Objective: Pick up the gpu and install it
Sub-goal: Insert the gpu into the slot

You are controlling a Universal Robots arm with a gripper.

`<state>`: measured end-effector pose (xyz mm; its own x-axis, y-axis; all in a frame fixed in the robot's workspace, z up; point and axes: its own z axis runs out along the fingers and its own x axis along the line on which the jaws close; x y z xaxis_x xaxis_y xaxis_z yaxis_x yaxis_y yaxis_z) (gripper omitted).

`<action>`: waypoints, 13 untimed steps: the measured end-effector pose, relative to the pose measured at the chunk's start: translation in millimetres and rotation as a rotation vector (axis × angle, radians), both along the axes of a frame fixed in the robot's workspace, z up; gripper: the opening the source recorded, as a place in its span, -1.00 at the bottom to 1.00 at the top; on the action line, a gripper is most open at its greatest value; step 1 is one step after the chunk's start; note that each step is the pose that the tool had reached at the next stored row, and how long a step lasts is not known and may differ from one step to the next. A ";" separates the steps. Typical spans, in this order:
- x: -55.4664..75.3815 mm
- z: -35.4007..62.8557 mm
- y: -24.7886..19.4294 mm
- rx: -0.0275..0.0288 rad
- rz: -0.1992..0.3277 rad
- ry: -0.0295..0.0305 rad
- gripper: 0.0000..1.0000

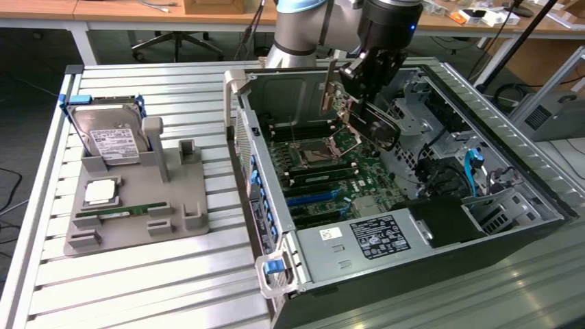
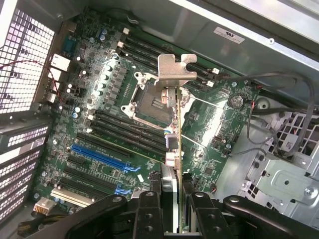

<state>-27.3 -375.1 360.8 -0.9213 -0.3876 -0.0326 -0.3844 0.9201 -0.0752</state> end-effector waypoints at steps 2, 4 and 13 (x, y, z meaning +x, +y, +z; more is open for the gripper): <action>0.0 0.0 0.0 0.0000 0.003 0.0000 -0.47; 0.1 0.0 0.0 0.0000 0.006 0.0000 -0.47; 0.4 0.0 0.0 -0.0001 0.027 0.0000 -0.47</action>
